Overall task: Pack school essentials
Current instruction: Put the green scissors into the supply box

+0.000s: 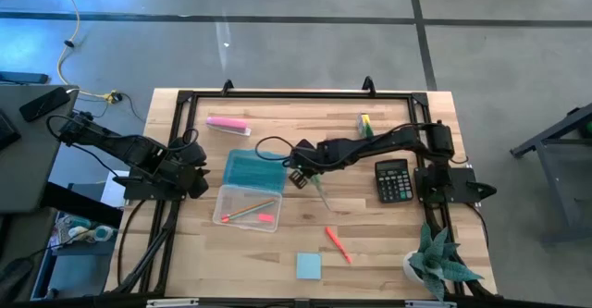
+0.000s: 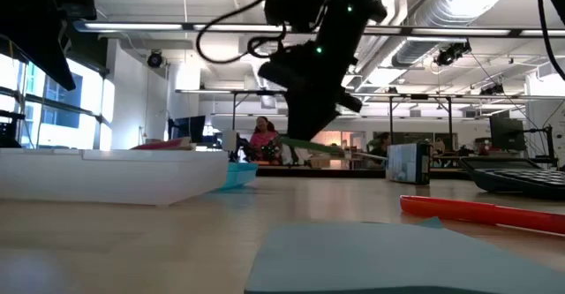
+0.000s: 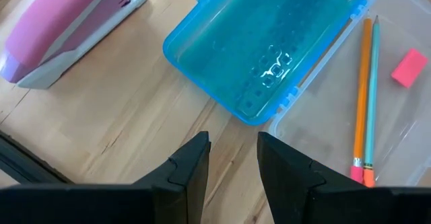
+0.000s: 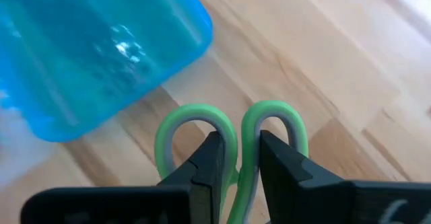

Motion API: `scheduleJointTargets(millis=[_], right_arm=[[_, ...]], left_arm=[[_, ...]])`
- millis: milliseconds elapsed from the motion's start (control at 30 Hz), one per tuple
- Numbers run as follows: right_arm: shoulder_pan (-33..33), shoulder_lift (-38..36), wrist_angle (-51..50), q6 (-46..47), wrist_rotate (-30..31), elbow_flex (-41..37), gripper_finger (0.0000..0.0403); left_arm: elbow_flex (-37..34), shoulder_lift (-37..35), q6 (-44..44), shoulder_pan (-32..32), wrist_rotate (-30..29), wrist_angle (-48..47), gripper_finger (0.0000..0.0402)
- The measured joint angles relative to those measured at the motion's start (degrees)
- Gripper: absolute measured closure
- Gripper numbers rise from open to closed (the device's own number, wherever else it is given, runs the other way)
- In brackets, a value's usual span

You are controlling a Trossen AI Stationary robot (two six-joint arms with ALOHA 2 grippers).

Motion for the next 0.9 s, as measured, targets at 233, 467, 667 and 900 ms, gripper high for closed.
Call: scheduleJointTargets(millis=[233, 467, 667, 900], right_arm=[[1.0, -1.3, 10.9, -4.1, -2.1, 0.0, 0.0343], [2.2, -1.3, 23.1, -7.9, -4.3, 0.0, 0.0343], [2.5, -1.3, 32.7, -8.1, -7.3, 0.1, 0.0343], [3.6, -1.1, 45.4, -10.6, -6.6, 0.1, 0.0343]], left_arm=[[-0.1, 1.0, -1.0, 0.0, 1.3, 0.2, 0.0284], [-6.8, 1.2, 0.4, 0.0, 9.3, 8.4, 0.0284], [-9.0, 1.2, -1.2, 0.0, 10.2, 10.5, 0.0284], [-12.0, 1.5, -4.5, -0.1, 11.3, 11.4, 0.0294]])
